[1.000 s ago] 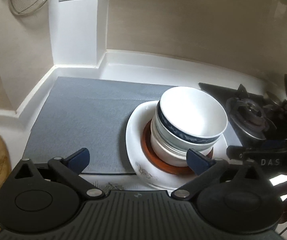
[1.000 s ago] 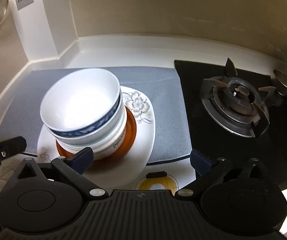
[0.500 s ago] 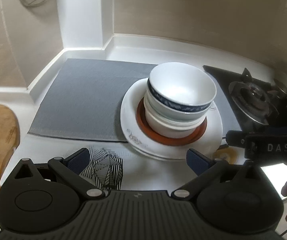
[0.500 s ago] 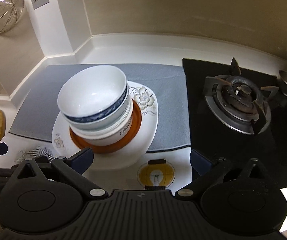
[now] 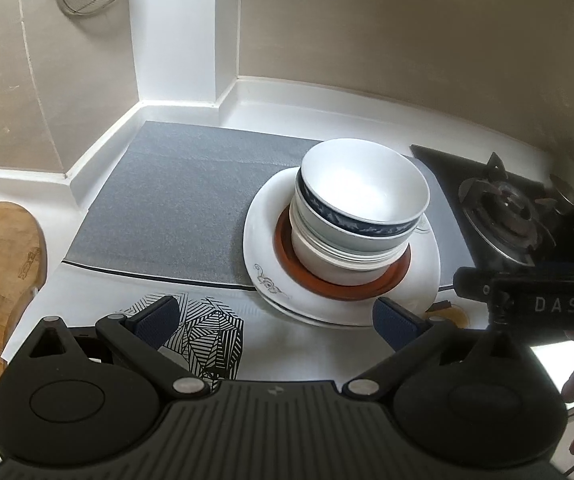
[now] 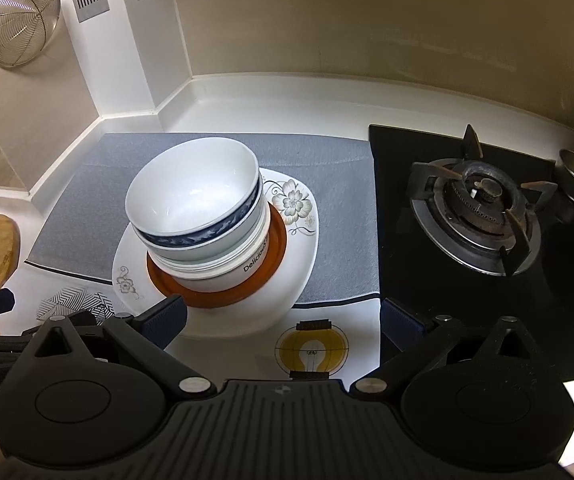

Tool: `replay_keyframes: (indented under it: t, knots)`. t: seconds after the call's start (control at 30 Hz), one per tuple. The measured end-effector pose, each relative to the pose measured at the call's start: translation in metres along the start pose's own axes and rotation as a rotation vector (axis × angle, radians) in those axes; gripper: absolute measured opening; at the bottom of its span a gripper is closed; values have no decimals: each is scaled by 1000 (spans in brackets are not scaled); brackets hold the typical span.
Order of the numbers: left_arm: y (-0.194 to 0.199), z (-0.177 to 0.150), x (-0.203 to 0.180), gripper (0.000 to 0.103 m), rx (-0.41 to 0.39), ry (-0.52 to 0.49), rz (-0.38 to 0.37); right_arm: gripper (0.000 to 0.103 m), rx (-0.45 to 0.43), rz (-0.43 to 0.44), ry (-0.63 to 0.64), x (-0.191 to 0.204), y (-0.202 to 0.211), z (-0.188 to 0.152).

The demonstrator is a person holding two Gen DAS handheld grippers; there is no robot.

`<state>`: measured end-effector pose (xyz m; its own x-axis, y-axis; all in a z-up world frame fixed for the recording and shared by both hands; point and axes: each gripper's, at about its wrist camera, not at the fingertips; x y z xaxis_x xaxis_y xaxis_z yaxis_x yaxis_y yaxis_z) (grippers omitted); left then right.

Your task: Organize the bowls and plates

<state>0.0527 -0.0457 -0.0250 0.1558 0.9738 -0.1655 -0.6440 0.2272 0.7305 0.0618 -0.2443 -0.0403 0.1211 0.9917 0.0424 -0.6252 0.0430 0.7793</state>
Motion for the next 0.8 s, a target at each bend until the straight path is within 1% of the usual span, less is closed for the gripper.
replay_keyframes:
  t: [0.27,0.57,0.8]
  knots:
    - [-3,1,-4,103,-13,17,-14,102,-4,-10,11,-2,2,1]
    - [-13,2,-16,103,-15,34,-19,102,-10,-30,18,-14,-3,4]
    - [-12,3,-26,103,-26,33,-4,102,-14,-28,9,-25,-3,5]
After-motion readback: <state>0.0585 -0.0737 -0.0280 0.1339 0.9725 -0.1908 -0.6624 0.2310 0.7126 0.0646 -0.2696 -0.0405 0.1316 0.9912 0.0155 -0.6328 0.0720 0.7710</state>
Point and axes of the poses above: each gripper's, at about its wrist camera, not at the fingertips, and y roughly against the way its jaws point, x to its left, z to its top, and after that the axes turned 10 degrees about -z, right-handed
